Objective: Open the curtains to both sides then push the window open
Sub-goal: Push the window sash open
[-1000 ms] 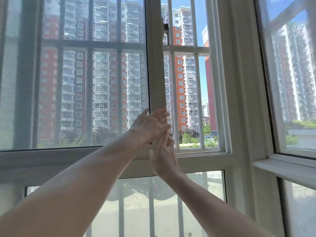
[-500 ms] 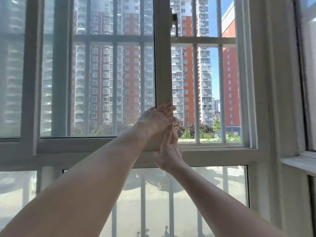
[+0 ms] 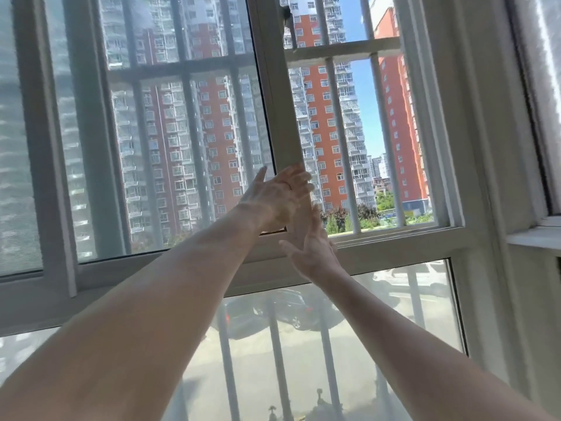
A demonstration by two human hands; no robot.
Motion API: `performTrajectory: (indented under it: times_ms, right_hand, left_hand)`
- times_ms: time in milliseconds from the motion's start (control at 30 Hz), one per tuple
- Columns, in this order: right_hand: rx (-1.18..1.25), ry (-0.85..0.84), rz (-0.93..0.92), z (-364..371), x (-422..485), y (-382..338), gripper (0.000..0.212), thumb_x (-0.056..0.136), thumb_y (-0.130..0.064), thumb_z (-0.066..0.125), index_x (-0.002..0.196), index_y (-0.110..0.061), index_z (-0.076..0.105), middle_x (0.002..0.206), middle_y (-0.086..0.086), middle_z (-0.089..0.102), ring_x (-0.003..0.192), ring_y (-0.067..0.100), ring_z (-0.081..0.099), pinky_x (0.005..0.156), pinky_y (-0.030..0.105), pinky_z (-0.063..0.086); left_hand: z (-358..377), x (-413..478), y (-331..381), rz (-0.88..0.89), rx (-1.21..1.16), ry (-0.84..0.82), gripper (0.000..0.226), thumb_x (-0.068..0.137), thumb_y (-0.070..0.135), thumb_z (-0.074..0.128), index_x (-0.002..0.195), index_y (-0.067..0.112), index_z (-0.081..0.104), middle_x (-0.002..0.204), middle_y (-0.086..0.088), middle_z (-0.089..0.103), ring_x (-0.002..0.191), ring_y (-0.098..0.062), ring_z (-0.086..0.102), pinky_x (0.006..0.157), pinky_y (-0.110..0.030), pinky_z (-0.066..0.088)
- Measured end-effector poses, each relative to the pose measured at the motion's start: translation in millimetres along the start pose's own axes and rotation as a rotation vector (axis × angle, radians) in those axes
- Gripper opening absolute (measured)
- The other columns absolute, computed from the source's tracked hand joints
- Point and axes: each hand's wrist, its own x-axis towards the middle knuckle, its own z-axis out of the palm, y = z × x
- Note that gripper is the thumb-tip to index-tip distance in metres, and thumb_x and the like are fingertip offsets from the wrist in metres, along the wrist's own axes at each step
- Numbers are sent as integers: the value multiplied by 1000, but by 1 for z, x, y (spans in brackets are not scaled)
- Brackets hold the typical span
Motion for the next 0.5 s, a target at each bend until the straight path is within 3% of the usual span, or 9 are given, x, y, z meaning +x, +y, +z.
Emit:
performTrajectory:
  times_ms: [100, 267, 500]
  right_hand:
    - [-68, -4, 17, 2, -1, 0, 90, 96, -33, 52, 151, -17, -17, 162, 10, 7, 147, 30, 15, 121, 43, 8]
    - [-105, 17, 24, 6, -4, -5, 84, 96, -25, 48, 152, -20, -14, 162, 5, 8, 145, 31, 19, 119, 42, 5]
    - [-206, 22, 5, 24, -1, -10, 82, 95, -21, 43, 151, -18, -16, 162, 4, 6, 145, 27, 22, 119, 52, 1]
  left_hand:
    - [2, -1, -3, 23, 28, 80, 66, 97, 12, 39, 151, 35, 7, 162, 13, -2, 147, -8, -9, 118, -55, -2]
    - [-1, -6, -5, 67, 79, 135, 65, 97, 10, 37, 151, 32, 9, 162, 10, 2, 148, -10, -6, 118, -55, -3]
    - [4, -19, -17, 47, 28, 162, 71, 92, 2, 42, 150, 33, 14, 162, 9, 6, 148, -9, -5, 118, -53, -5]
